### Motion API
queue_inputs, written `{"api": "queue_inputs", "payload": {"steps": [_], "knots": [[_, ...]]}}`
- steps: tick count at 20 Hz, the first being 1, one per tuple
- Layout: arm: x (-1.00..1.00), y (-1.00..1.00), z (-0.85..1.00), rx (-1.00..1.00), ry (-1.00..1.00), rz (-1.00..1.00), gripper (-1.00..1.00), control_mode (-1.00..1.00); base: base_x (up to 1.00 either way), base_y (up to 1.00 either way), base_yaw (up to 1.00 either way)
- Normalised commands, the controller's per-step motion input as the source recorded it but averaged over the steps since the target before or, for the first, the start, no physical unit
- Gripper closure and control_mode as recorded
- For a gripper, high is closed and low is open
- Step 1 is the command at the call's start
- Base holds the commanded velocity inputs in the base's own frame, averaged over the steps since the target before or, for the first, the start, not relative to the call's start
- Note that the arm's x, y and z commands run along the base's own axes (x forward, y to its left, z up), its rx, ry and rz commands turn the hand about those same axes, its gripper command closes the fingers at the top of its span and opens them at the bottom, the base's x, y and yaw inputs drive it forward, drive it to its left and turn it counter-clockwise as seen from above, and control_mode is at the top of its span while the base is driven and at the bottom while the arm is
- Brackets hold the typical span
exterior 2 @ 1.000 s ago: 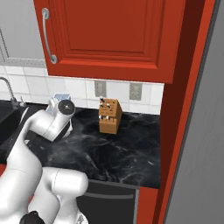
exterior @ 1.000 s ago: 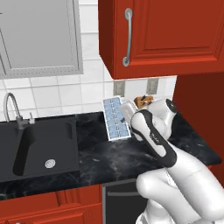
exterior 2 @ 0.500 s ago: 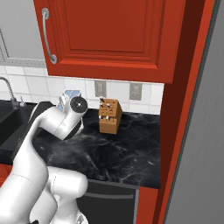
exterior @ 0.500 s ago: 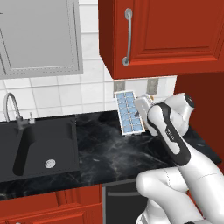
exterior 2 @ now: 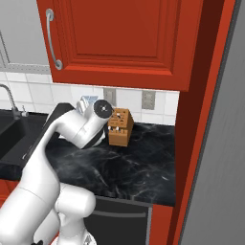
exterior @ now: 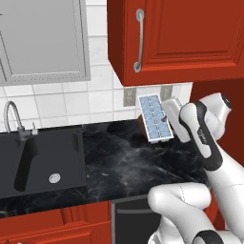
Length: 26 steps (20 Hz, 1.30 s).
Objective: The ice cube tray has been filled with water. Take the tray and place it in the freezer to make ice. Close the freezer door after placing the tray.
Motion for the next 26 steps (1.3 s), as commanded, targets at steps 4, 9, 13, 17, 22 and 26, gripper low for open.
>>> {"api": "queue_inputs", "payload": {"steps": [4, 9, 13, 17, 22, 26], "knots": [[-0.19, -0.24, 0.20, 0.00, 0.00, 0.00, 1.00, -1.00, 0.00, 0.00, 0.00], [-0.16, -0.09, 0.18, 0.00, 0.00, 0.00, 1.00, -1.00, 0.00, 0.00, 0.00], [-0.02, 0.00, 0.13, 0.00, 0.04, 0.00, 1.00, -1.00, 0.00, 0.00, 0.00], [0.00, 0.00, 0.10, 0.00, 0.03, 0.00, 1.00, -1.00, 0.00, 0.00, 0.00], [0.00, 0.00, 0.01, 0.00, 0.02, 0.00, 1.00, -1.00, 0.00, 0.00, 0.00], [0.00, 0.00, 0.00, 0.00, 0.00, 0.00, 1.00, -1.00, 0.00, 0.00, 0.00]]}}
